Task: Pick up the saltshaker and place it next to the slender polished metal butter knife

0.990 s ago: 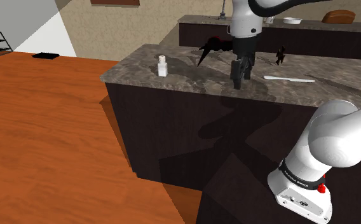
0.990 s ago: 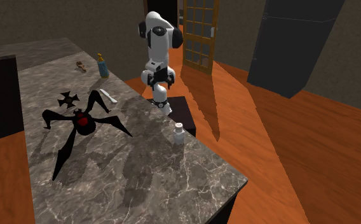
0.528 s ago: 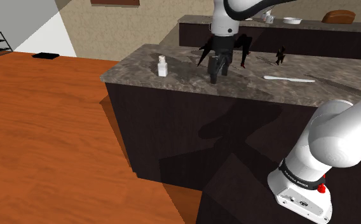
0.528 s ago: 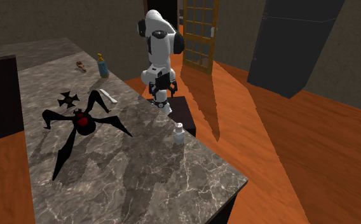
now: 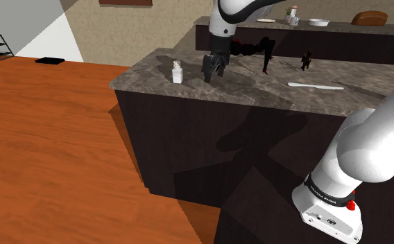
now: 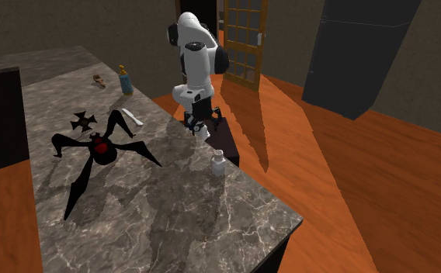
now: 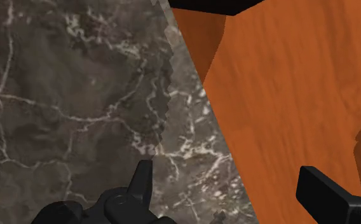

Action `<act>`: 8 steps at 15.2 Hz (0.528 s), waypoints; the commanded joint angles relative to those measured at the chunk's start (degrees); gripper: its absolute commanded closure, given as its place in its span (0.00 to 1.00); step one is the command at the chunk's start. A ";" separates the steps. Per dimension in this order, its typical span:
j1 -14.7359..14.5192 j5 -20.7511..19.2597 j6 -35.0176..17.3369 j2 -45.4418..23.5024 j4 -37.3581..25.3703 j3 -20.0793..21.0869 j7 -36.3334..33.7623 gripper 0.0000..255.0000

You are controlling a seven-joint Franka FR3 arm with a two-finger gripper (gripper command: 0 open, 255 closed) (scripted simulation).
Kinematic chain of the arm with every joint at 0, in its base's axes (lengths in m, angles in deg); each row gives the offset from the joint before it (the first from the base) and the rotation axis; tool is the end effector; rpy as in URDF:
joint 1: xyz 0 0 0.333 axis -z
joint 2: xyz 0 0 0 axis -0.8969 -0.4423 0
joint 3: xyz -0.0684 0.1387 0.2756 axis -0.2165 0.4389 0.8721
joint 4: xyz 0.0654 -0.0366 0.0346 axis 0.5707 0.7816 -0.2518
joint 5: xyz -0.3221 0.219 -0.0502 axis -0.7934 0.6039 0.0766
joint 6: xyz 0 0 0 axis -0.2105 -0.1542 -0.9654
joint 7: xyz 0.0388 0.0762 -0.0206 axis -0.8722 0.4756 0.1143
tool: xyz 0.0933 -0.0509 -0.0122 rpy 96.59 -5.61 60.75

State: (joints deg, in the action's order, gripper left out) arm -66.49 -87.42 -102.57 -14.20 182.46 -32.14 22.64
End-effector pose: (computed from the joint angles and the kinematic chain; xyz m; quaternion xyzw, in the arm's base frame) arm 0.4831 0.0153 0.5214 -0.9985 -0.0358 -0.0341 0.0222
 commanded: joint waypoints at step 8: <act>-0.65 3.34 -7.73 -13.80 -14.82 -0.18 1.74 0.00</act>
State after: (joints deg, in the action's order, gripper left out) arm -67.00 -84.49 -109.44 -25.84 170.00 -32.42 24.34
